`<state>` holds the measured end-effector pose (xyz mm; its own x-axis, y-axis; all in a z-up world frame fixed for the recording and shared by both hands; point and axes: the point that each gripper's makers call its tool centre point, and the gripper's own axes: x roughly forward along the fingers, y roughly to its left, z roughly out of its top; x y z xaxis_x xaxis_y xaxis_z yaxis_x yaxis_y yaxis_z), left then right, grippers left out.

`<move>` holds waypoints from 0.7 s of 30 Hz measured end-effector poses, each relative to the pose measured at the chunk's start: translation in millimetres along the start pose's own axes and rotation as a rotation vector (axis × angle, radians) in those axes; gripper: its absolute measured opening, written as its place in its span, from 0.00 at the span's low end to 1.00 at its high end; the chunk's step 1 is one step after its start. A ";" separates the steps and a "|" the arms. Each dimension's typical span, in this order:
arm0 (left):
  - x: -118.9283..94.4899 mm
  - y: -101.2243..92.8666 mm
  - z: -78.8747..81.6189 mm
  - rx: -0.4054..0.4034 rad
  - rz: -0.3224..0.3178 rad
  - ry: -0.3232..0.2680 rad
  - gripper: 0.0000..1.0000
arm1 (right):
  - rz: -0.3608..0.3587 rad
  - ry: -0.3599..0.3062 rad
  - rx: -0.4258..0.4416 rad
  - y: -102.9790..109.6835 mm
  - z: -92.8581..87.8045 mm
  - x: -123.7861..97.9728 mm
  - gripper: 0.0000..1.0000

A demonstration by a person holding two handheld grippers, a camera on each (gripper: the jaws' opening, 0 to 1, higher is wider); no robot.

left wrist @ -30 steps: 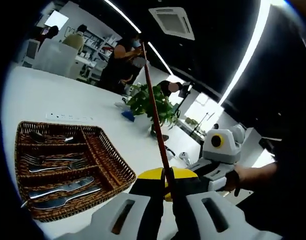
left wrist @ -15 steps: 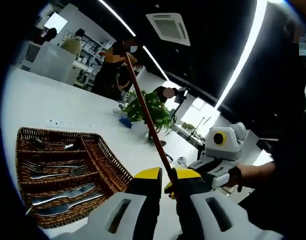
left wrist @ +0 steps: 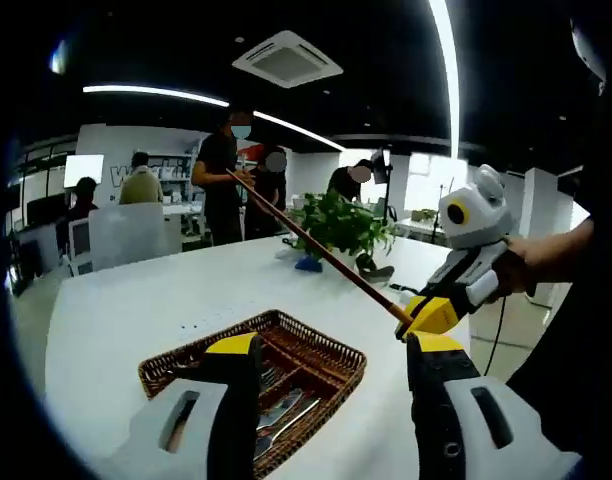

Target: Arrange the knives, forks, and spoons in their matching storage slots by inserting each utensil handle-first until every utensil is classified and aligned in the correct compartment

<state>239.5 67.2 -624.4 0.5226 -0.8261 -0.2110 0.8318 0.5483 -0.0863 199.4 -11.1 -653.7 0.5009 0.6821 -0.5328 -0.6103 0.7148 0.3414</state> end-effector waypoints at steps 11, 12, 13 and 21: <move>-87.0 67.9 -12.9 0.061 0.065 0.066 0.80 | -0.242 0.019 0.043 -2.3 5.1 3.0 0.04; -92.4 73.0 -14.4 0.062 0.070 0.067 0.81 | -0.263 0.020 0.048 -3.4 6.4 2.6 0.04; -99.7 79.6 -16.7 0.067 0.079 0.073 0.82 | -0.282 0.025 0.055 -5.6 6.6 1.3 0.04; -122.1 114.6 -25.7 0.101 0.160 0.079 0.99 | -0.354 0.090 0.062 -7.0 16.5 -12.9 0.04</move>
<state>266.2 234.3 -633.5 0.6365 -0.7145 -0.2904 0.7560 0.6525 0.0517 207.4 -22.4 -636.4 0.6168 0.3765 -0.6913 -0.3693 0.9139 0.1684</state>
